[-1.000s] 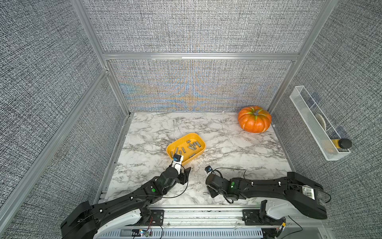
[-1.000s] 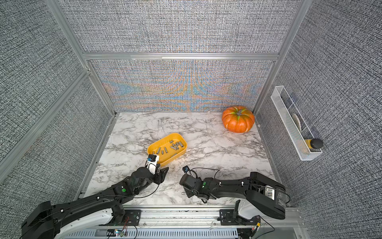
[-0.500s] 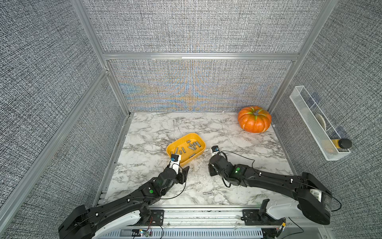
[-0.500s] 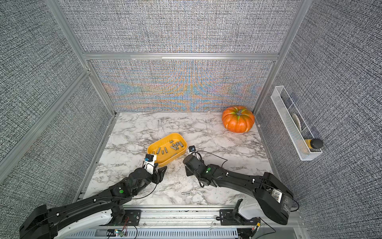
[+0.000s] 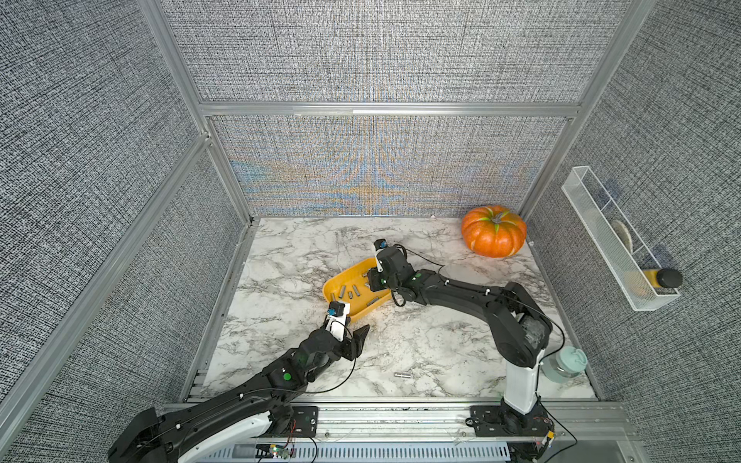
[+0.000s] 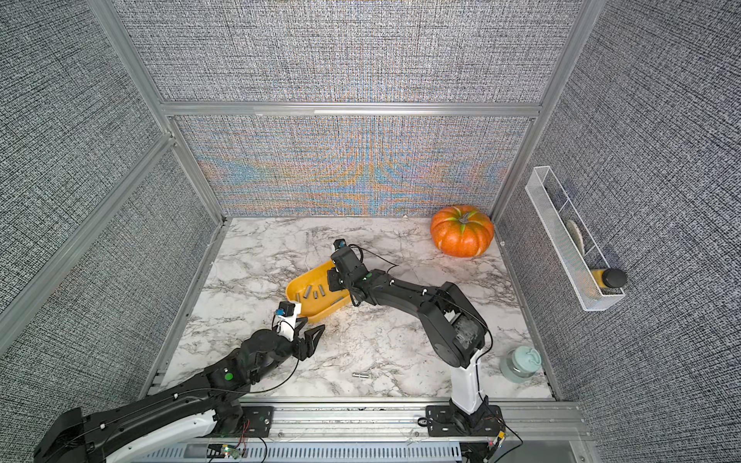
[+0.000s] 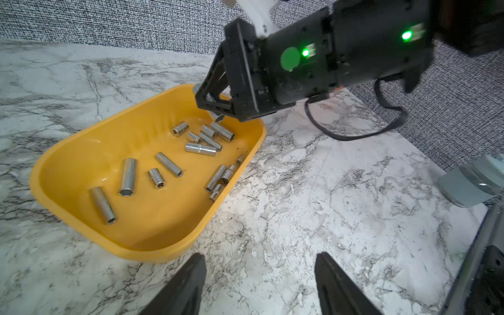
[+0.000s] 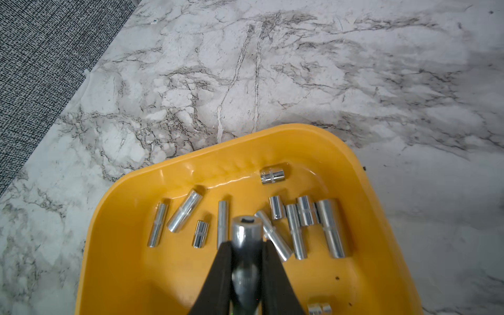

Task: Put the socket on the desktop into the storage box
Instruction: Place the socket head in the storage box, then pick up the socket head from the center of the board.

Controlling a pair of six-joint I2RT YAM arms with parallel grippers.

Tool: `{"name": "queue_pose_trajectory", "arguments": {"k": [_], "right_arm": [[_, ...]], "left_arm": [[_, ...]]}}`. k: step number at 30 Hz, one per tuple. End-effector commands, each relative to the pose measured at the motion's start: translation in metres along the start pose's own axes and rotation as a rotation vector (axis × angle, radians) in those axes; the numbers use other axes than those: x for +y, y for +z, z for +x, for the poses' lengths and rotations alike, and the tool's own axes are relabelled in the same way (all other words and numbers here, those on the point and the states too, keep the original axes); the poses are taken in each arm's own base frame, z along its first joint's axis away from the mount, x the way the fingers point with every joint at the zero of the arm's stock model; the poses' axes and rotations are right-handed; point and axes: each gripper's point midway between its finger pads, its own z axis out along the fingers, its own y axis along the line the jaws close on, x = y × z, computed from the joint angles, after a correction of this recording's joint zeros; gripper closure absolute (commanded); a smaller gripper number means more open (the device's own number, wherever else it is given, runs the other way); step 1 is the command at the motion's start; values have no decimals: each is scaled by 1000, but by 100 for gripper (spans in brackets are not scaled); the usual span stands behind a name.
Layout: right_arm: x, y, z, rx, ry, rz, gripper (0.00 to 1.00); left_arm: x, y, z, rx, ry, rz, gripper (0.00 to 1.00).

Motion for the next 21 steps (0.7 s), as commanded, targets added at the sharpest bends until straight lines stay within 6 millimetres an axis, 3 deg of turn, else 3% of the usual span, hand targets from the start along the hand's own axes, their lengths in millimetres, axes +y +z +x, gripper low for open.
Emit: {"name": "queue_pose_trajectory", "arguments": {"k": [1, 5, 10, 15, 21], "right_arm": [[1, 6, 4, 38, -13, -24, 81], [2, 0, 1, 39, -24, -34, 63], [-3, -31, -4, 13, -43, -20, 57], [-24, -88, -3, -38, -24, 4, 57], [-71, -164, 13, -130, 101, 30, 57]], "left_arm": [[-13, -3, -9, -36, 1, 70, 27], [-22, -5, -9, -33, 9, 126, 22], [-49, -3, -3, 10, 40, 268, 21], [-67, 6, 13, 87, 99, 312, 22], [-91, 24, 46, 228, 236, 298, 26]]}}
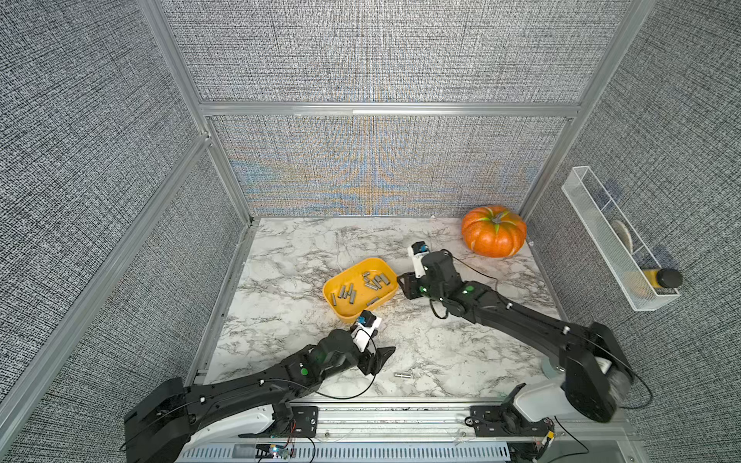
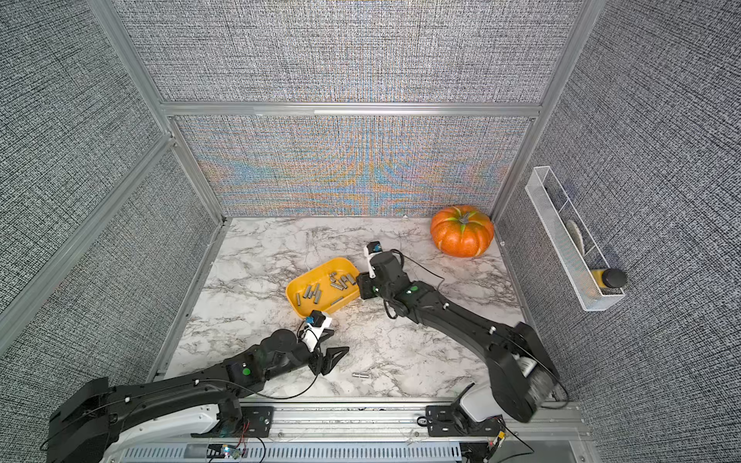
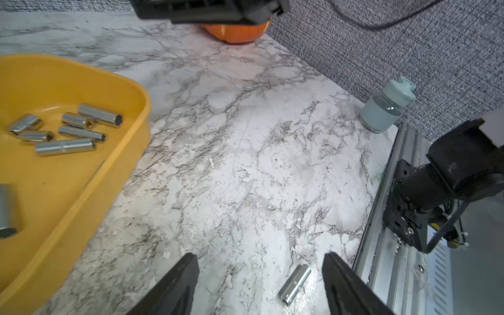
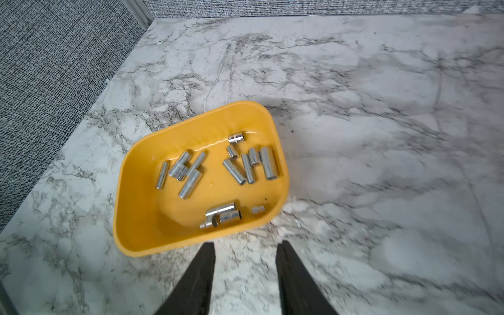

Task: Put the socket on the desktop into the storage box
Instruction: Pick up the socket head from the center of the board.

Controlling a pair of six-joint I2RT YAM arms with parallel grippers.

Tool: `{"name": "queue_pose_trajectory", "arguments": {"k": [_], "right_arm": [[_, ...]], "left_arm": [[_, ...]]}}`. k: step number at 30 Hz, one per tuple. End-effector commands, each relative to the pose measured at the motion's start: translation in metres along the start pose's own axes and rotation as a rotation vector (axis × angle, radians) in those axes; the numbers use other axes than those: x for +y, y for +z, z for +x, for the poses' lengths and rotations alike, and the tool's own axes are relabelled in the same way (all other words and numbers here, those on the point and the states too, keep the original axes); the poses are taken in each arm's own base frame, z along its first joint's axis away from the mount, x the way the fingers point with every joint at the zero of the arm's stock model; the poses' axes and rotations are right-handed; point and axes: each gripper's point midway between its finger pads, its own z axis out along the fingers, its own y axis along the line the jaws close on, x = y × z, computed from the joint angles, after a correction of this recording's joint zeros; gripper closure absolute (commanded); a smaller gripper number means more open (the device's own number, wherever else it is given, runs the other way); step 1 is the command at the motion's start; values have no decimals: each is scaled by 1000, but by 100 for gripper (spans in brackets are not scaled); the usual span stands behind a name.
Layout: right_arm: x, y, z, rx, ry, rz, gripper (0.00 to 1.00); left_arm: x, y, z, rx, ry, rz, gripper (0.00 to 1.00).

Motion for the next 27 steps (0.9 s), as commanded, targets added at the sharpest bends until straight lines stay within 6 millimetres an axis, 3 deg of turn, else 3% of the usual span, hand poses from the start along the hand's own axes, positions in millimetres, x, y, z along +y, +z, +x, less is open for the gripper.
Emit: {"name": "queue_pose_trajectory", "arguments": {"k": [1, 6, 9, 12, 19, 27], "right_arm": [[-23, -31, 4, -41, 60, 26, 56], [-83, -71, 29, -119, 59, 198, 53], [-97, -77, 46, -183, 86, 202, 53], [-94, -83, 48, -204, 80, 177, 53], [-101, -87, 48, -220, 95, 215, 53], [-102, -87, 49, -222, 92, 217, 53]], "left_arm": [[-8, 15, 8, 64, 81, -14, 28], [-16, 34, 31, 197, 152, -21, 34], [-22, 42, 46, 276, 184, 9, 36], [-23, 47, 56, 322, 231, -21, 41], [-38, 53, 79, 421, 294, 29, 41], [-45, 49, 85, 447, 313, 61, 48]]}}
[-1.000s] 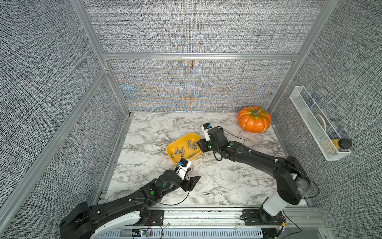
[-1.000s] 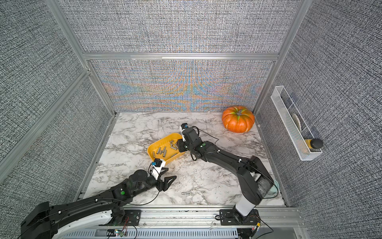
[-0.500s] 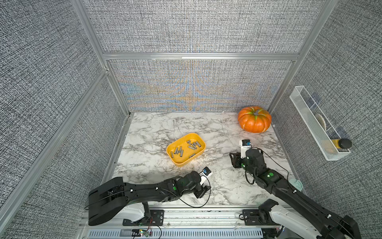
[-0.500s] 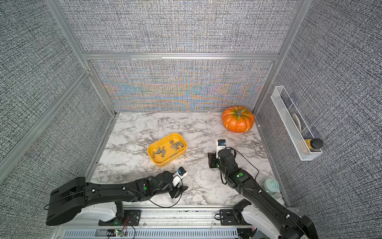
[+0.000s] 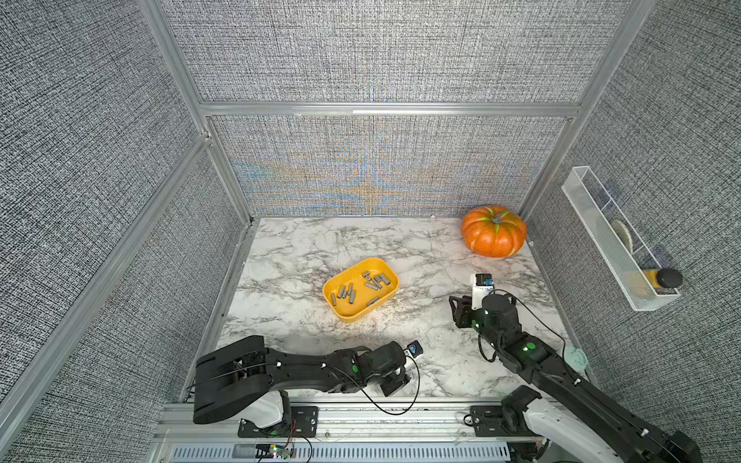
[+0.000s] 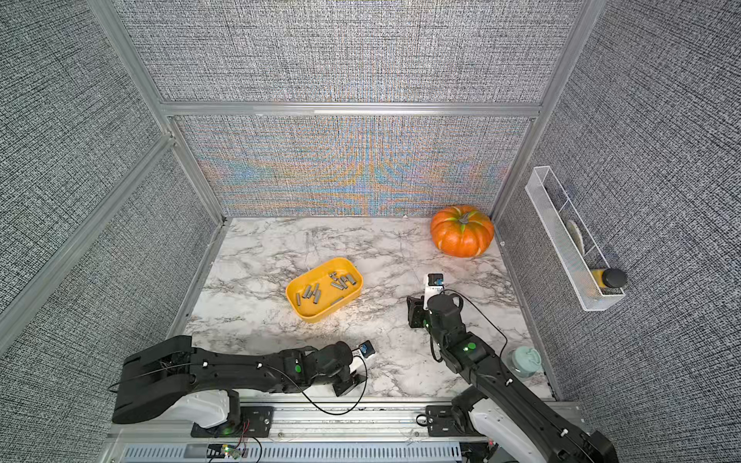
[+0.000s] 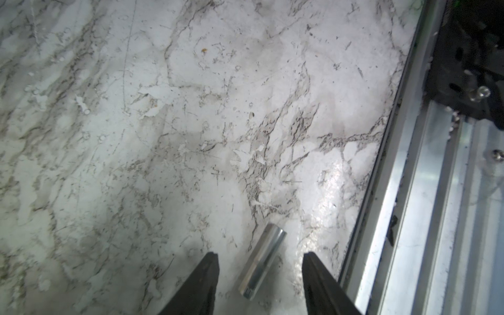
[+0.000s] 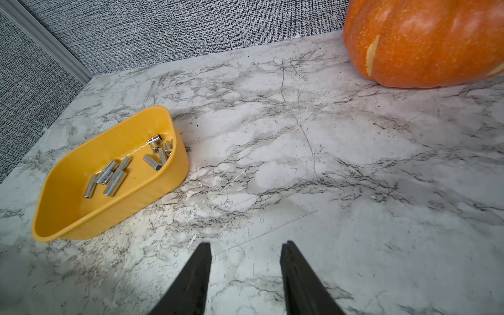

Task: Put the socket on the desktop into the storage box
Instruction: Pick up the socket head from the center of the board.

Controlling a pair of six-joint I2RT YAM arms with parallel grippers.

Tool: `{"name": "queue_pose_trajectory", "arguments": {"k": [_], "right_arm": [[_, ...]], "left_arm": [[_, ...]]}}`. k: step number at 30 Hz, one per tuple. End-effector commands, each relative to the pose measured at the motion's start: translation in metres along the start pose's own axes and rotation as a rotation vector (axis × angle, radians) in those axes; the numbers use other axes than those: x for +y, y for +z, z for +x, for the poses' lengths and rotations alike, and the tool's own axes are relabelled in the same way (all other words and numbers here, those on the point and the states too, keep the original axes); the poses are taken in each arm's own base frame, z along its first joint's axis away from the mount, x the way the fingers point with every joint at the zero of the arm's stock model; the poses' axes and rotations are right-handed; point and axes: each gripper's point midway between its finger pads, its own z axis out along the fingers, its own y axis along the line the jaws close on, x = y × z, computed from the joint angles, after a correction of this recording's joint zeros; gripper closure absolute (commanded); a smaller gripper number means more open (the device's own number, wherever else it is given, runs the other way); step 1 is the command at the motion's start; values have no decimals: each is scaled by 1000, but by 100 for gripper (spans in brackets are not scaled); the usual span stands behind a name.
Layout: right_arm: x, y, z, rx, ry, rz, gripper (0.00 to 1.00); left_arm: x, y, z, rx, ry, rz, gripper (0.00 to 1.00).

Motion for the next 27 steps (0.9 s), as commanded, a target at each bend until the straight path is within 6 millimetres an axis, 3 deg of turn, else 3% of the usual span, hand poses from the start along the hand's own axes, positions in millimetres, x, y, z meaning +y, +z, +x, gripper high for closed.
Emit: {"name": "queue_pose_trajectory", "arguments": {"k": [1, 17, 27], "right_arm": [[-1, 0, -4, -20, 5, 6, 53], [1, 4, 1, 3, -3, 1, 53], [1, 4, 1, 1, -3, -2, 53]], "left_arm": [[-7, -1, 3, 15, 16, 38, 49], [6, 14, 13, 86, 16, -61, 52], [4, 22, 20, 126, 28, -55, 63]]}}
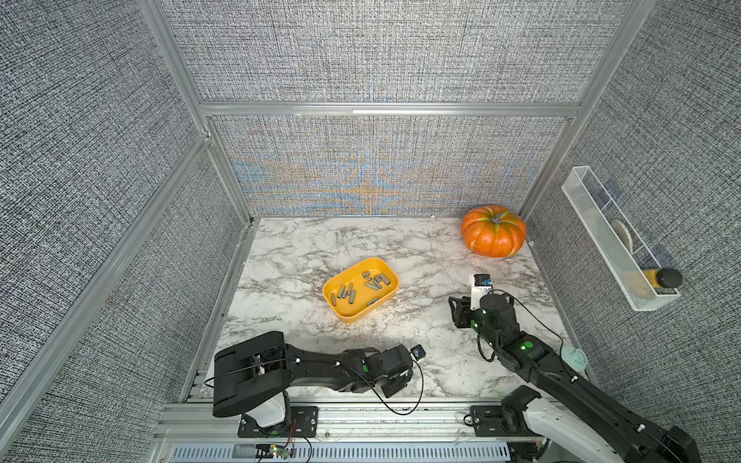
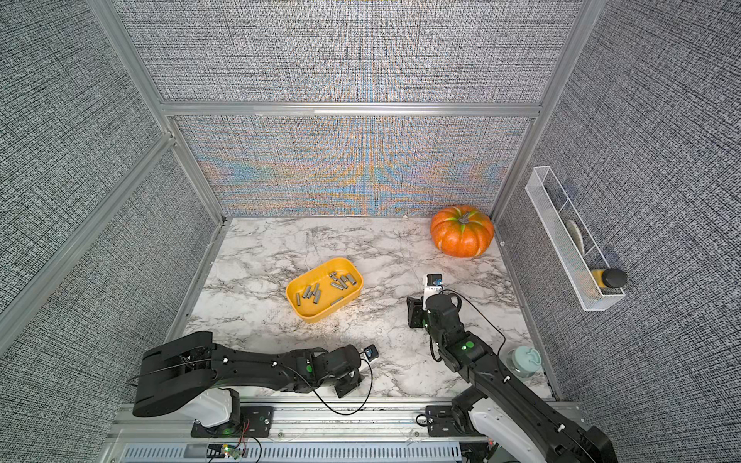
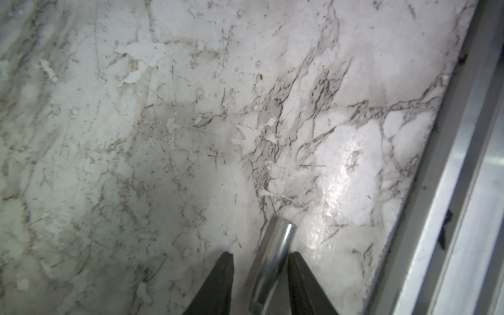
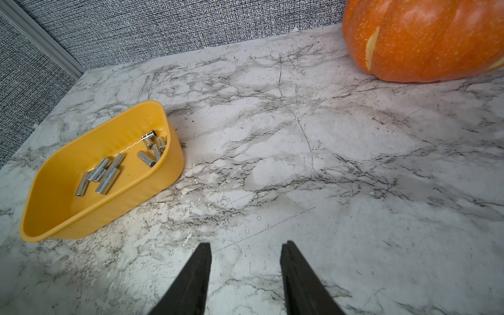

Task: Put the socket on the desktop into the storage box
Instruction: Pick up the socket head from the center of the board.

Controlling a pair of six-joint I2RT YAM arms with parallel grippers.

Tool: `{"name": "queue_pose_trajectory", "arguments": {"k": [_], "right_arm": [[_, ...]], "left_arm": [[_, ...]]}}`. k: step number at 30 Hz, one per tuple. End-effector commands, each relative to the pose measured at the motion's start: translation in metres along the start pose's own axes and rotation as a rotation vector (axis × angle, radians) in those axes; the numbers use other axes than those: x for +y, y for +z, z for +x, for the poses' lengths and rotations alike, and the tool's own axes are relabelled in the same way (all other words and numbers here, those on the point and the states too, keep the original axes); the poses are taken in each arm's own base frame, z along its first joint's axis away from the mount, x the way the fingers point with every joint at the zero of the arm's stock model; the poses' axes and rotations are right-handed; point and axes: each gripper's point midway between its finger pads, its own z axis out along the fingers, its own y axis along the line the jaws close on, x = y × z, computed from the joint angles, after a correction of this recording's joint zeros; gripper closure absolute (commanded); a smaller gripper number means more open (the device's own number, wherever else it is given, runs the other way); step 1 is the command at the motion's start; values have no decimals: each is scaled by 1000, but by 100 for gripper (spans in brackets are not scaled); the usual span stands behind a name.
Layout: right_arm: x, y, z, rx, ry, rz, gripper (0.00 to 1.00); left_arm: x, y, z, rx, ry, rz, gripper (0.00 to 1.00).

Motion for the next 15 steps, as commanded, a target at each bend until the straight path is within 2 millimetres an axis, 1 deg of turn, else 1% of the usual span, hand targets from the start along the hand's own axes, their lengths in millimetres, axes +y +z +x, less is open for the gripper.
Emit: {"name": "queue_pose_trajectory", "arguments": {"k": [1, 9, 13, 15], "right_arm": [[3, 0, -5, -19, 3, -12, 53], [2, 0, -4, -19, 7, -12, 53], [2, -1, -5, -22, 9, -12, 53], [3, -1, -5, -22, 9, -14, 53]], "left_arm": [[-2, 3, 3, 19, 9, 8, 64], [-3, 17, 16, 94, 30, -10, 68], [-5, 19, 19, 115, 42, -14, 73], [-5, 18, 18, 109, 41, -17, 73]]}}
